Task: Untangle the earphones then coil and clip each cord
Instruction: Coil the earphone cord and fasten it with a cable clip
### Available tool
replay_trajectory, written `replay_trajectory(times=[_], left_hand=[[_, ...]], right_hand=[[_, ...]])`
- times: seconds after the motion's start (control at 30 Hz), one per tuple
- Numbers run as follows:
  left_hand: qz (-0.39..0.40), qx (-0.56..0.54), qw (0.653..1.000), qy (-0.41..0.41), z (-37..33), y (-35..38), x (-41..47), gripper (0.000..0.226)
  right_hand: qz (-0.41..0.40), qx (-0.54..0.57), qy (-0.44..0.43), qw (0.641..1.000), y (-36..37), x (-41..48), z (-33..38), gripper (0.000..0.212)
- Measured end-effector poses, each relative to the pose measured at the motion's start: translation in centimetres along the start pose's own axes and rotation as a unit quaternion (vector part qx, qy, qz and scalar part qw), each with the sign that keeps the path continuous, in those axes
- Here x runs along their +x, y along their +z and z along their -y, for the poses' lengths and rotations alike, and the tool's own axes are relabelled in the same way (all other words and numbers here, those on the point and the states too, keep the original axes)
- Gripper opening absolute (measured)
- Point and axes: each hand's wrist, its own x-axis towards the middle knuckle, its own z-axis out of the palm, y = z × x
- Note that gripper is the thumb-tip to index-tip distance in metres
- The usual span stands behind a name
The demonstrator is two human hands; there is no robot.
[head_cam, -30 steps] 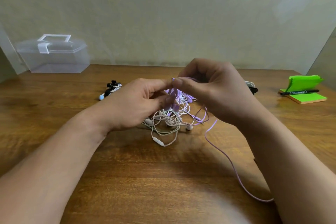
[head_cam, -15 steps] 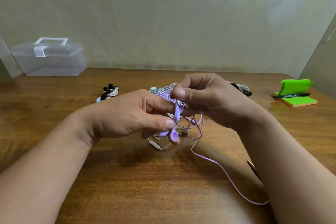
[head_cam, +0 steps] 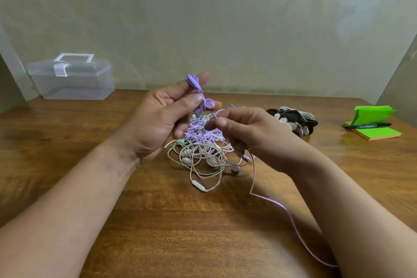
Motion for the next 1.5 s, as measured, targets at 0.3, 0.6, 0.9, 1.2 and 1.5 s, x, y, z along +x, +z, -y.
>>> replay_trajectory(times=[0.3, 0.6, 0.9, 1.2, 1.5], left_hand=[[-0.073, 0.222, 0.972, 0.039, 1.4, -0.2, 0.2, 0.042], [0.057, 0.439, 0.896, 0.038, 1.2, -0.2, -0.5, 0.021], [0.161, 0.329, 0.931, -0.005, -0.1, 0.6, -1.1, 0.016], [0.15, 0.088, 0.985, -0.004, -0.9, 1.5, -1.5, 0.034], [-0.065, 0.115, 0.991, 0.018, -0.8, 1.2, -0.6, 0.032]], right_hand=[[-0.029, -0.26, -0.038, 0.965, 1.6, -0.4, 1.2, 0.025], [-0.152, -0.25, -0.116, 0.949, 0.5, -0.9, 2.0, 0.014], [-0.148, -0.131, -0.131, 0.972, -0.2, -0.5, 1.4, 0.003], [-0.099, 0.075, -0.015, 0.992, -0.5, 0.2, 0.6, 0.021], [-0.013, -0.249, -0.02, 0.968, 1.9, 0.0, 0.2, 0.031]])
